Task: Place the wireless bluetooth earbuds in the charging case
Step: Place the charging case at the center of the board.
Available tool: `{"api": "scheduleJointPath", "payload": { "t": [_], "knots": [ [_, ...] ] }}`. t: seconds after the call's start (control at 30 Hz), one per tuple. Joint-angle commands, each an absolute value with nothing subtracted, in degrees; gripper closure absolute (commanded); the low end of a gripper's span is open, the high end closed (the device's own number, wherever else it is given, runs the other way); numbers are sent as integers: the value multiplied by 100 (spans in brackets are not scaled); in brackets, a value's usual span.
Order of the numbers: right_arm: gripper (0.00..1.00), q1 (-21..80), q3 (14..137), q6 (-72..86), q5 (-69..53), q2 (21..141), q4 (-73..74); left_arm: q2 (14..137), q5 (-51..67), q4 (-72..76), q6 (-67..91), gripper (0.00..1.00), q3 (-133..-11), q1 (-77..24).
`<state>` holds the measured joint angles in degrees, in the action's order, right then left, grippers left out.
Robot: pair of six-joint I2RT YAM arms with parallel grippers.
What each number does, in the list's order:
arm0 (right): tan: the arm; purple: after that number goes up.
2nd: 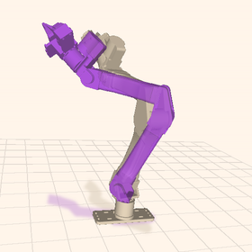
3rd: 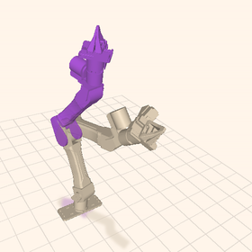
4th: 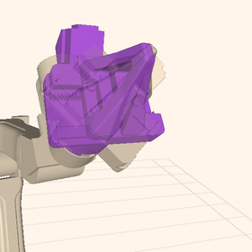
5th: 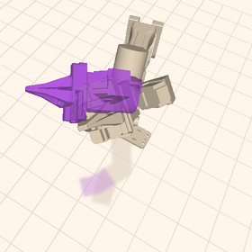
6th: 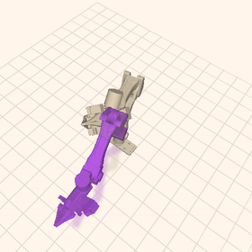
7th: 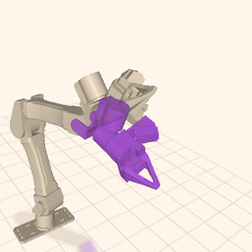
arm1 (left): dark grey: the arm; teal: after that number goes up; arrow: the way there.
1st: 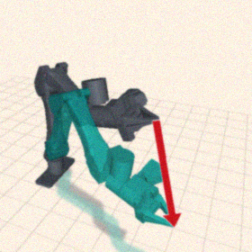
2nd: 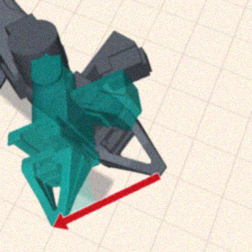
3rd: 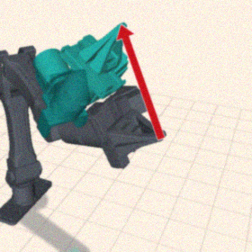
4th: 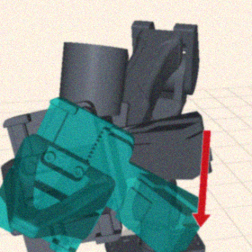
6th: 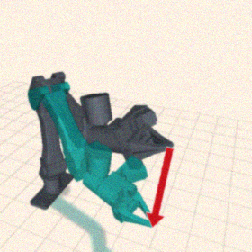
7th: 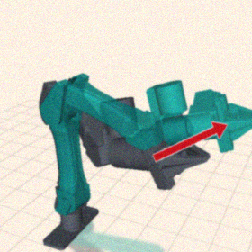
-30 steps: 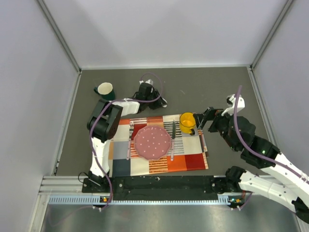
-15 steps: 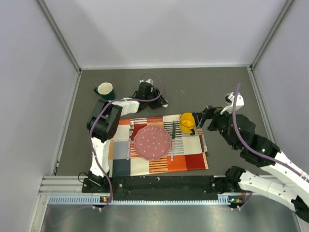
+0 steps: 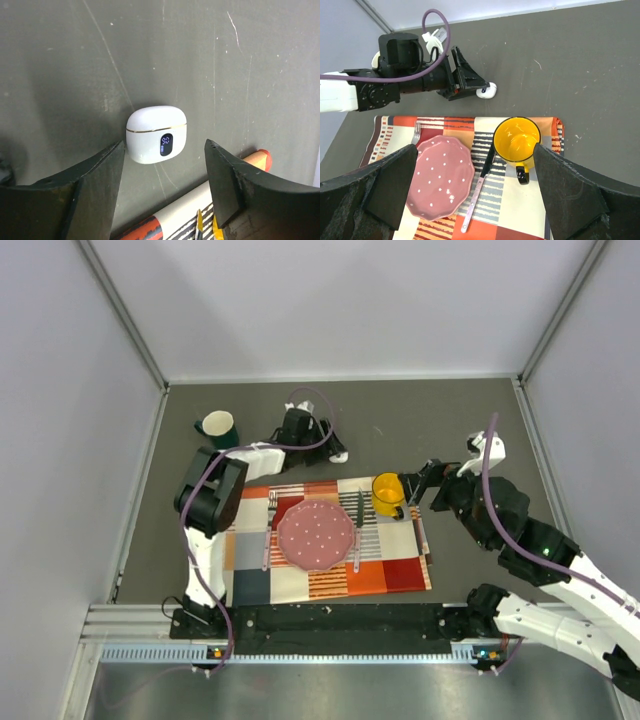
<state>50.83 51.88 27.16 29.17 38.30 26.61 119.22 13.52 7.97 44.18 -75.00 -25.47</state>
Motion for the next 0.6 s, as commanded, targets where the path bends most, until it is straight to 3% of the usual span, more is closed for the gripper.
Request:
{"api": "scheduleJointPath", "payload": {
  "t": [0.0,0.2,0.3,0.57],
  "knots": [
    [1,5027,5432,2672,2857,3823,2566,11172,844,738,3947,26,-7348,-2479],
    [1,5027,5335,2628,3041,3981,2514,10400,590,449,3481,15,-7366,-2479],
    [1,4984,5326,2610,3111,4017,2514,9812,423,501,3314,2,-7059,-2496],
    [1,4580,5168,2707,3085,4096,2540,7886,-315,695,2708,1,-5873,-2549]
  ]
}}
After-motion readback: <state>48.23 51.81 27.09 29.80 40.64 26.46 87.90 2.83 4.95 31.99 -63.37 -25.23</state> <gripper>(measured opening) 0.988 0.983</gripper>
